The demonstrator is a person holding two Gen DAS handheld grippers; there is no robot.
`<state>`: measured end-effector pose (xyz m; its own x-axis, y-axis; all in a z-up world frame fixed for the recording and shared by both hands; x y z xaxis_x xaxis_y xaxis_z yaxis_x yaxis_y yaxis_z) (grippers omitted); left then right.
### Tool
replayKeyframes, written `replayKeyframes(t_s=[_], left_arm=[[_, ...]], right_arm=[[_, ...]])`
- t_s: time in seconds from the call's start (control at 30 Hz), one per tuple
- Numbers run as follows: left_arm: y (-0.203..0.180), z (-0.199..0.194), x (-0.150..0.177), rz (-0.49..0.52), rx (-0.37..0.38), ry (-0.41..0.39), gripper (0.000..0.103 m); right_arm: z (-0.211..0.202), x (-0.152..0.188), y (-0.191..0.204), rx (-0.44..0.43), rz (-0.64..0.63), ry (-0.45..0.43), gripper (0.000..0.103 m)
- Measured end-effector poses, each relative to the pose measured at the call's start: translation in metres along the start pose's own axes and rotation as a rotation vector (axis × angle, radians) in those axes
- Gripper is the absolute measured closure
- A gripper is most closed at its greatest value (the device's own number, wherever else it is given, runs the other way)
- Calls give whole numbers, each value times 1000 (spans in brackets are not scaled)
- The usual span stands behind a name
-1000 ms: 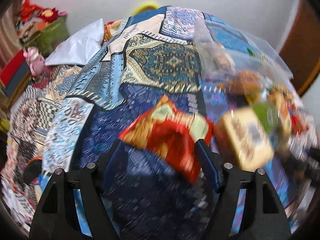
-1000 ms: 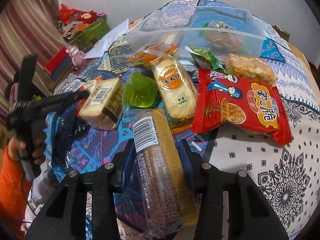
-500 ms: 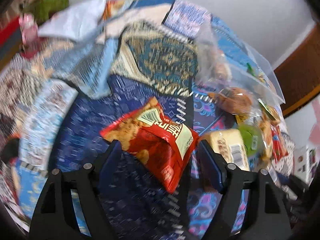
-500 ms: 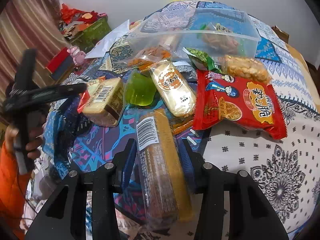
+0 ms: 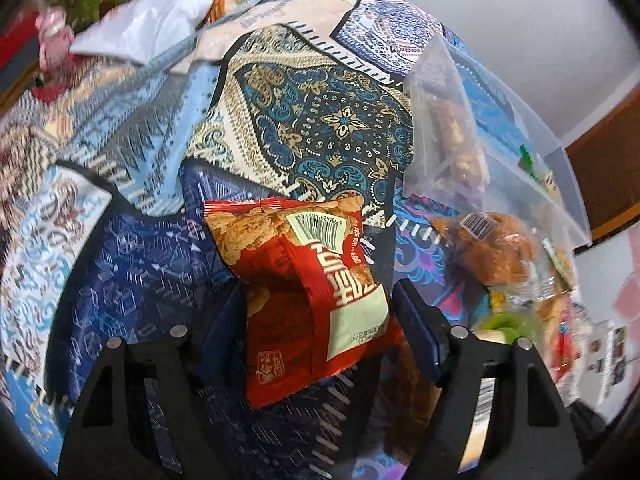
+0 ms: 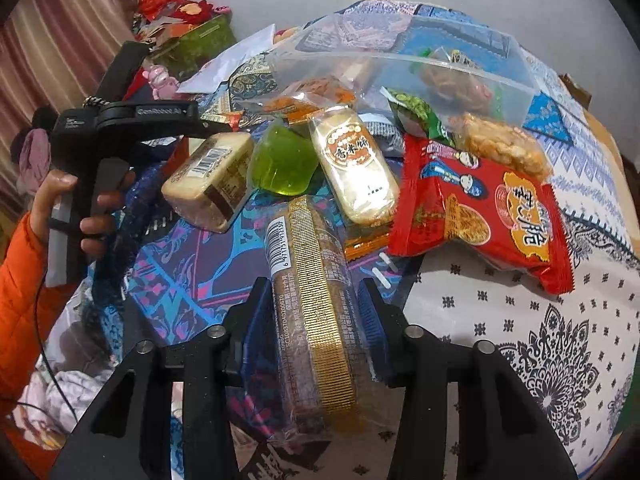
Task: Organize snacks
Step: 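Lift the red chip bag and gold wafer roll into the plastic box with both tools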
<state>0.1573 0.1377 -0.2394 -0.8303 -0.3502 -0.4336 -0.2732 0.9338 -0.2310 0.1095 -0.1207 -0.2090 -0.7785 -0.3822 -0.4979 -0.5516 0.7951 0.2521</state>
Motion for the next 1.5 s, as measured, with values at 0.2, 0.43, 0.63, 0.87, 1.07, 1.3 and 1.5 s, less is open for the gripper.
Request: replayKeyframes(t_s=[0.2, 0.43, 0.63, 0.87, 1.07, 1.3, 1.5], left_arm=[[-3, -8, 8, 63, -33, -43, 42], [2, -36, 21, 81, -35, -80, 44], [-3, -79, 21, 101, -26, -171, 44], [-29, -119, 5, 153, 10, -284, 44], [-63, -135, -10, 217, 52, -351, 44], [-95, -129, -35, 264, 102, -372, 44], [-115, -112, -59, 290, 116, -375, 44]], right_arm=[[-7, 0, 5, 6, -2, -30, 69], [-31, -1, 6, -10, 6, -85, 69], [-53, -12, 8, -15, 15, -155, 69], [-72, -34, 1, 10, 40, -246, 69], [-83, -59, -12, 33, 68, -319, 69], [-91, -89, -31, 56, 106, -394, 69], [-90, -116, -51, 69, 145, -437, 69]])
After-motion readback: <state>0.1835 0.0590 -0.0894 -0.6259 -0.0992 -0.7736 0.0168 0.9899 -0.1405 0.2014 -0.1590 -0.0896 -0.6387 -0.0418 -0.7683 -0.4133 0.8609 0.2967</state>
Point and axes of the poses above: each gripper's, at about its wrist camera, not at the fingertips, and z roughly the way its jaws point, y to its left, x to its underside, the point moved 1 cm from there along z, roughly the way its jaws point, and after that the axes turned 7 degrees about z, right-handed, at the moved point
